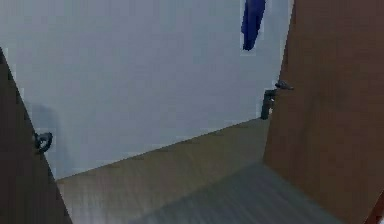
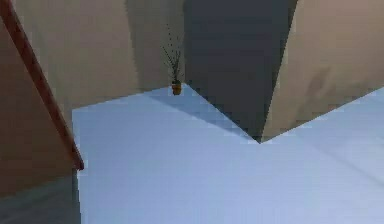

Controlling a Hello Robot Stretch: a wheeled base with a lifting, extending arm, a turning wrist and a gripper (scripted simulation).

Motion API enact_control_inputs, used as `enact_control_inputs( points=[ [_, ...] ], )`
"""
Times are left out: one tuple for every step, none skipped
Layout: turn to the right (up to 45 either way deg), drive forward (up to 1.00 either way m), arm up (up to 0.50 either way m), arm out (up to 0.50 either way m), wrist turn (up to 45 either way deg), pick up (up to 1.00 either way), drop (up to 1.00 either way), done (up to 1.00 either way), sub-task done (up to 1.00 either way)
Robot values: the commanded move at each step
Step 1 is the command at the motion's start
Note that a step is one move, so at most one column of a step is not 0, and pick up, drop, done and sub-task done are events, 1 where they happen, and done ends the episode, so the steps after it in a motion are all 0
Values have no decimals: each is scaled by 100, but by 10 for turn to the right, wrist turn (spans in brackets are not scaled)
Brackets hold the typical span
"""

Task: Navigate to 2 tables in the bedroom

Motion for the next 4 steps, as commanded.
enact_control_inputs(
  points=[
    [450, 0, 0, 0, 0, 0, 0, 0, 0],
    [450, 0, 0, 0, 0, 0, 0, 0, 0],
    [150, 0, 0, 0, 0, 0, 0, 0, 0],
    [0, 30, 0, 0, 0, 0, 0, 0, 0]
  ],
)
